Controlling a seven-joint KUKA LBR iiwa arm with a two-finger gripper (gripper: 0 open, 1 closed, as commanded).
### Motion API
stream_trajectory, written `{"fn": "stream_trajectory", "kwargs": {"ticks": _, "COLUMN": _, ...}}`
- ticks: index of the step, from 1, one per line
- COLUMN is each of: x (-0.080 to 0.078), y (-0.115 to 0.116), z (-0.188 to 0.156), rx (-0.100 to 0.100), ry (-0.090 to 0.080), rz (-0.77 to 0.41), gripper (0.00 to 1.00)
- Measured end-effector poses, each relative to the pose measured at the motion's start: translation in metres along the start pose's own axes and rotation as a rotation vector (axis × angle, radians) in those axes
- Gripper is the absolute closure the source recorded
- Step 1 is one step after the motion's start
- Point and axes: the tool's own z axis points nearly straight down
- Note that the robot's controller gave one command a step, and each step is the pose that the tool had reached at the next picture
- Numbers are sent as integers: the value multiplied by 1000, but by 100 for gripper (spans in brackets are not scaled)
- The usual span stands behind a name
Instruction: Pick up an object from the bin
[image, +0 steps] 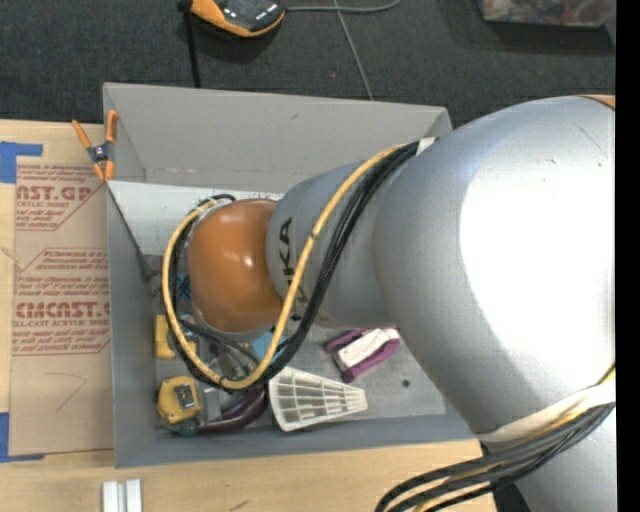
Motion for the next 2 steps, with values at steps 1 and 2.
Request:
{"fn": "stream_trajectory", "kwargs": {"ticks": 1, "x": -18, "y": 1, "z": 8, "rx": -3, "ry": -6, "rz": -47, "gripper": 100}}
{"fn": "stream_trajectory", "kwargs": {"ticks": 2, "x": -19, "y": 1, "z": 8, "rx": -3, "ry": -7, "rz": -46, "gripper": 100}}
